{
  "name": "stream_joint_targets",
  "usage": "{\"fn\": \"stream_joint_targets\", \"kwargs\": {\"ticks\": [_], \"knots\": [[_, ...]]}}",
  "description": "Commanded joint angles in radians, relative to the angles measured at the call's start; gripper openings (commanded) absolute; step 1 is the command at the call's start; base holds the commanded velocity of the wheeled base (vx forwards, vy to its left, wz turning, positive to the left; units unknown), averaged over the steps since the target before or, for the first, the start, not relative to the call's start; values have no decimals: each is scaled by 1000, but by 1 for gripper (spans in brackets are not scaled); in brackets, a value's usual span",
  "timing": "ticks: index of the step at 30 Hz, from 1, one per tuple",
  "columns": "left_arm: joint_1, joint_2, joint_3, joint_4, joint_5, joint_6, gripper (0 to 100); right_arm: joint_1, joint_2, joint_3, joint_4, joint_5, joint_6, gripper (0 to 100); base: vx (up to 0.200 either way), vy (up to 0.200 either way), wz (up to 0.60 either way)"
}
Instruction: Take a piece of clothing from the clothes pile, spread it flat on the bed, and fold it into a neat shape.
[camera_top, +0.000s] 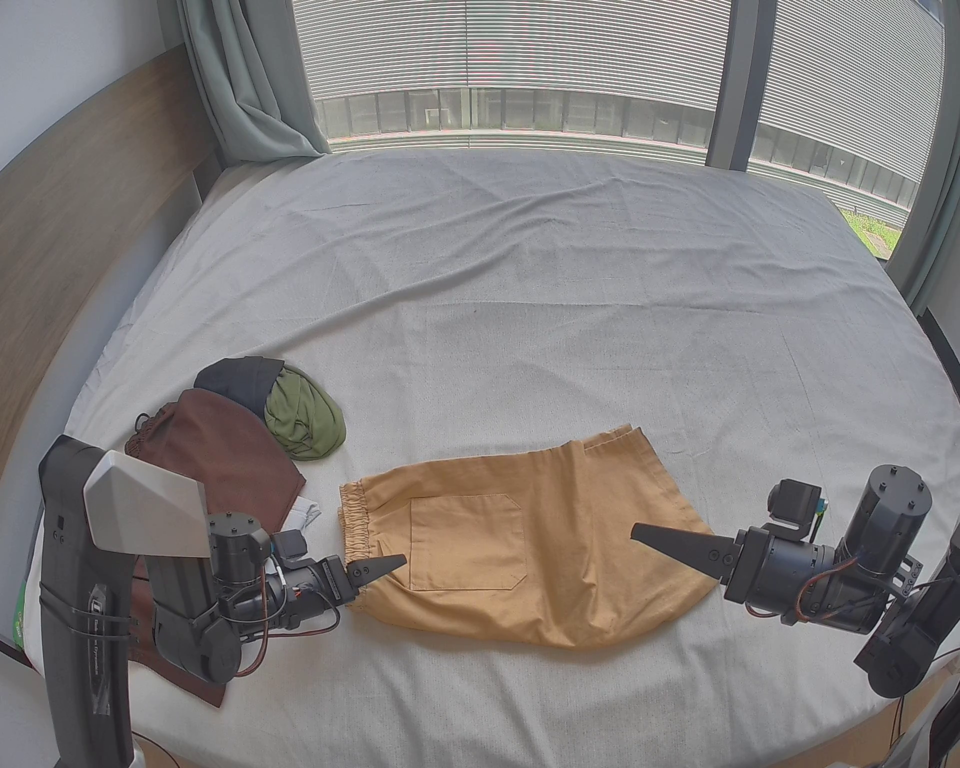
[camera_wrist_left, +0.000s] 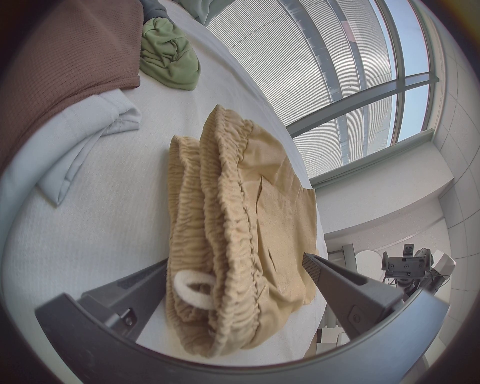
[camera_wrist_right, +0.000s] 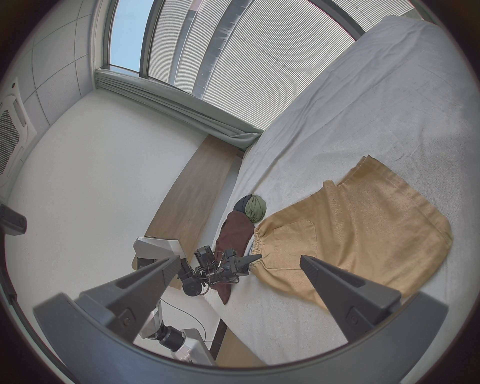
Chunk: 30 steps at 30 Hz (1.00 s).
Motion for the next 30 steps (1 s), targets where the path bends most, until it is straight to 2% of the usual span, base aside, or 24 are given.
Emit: {"fn": "stream_joint_targets", "kwargs": {"ticks": [1,14,15,30], "knots": [[3,-2,-19,-3,3,-3,100,0,2,0,0,0,0,100,0,0,0],[-1,5,-31,-3,23,-6,100,0,2,0,0,0,0,100,0,0,0],[-3,7,-31,-3,23,-6,0,0,2,0,0,0,0,100,0,0,0],[20,-33,-40,-5,21,2,0,0,4,2,0,0,0,100,0,0,0]]}}
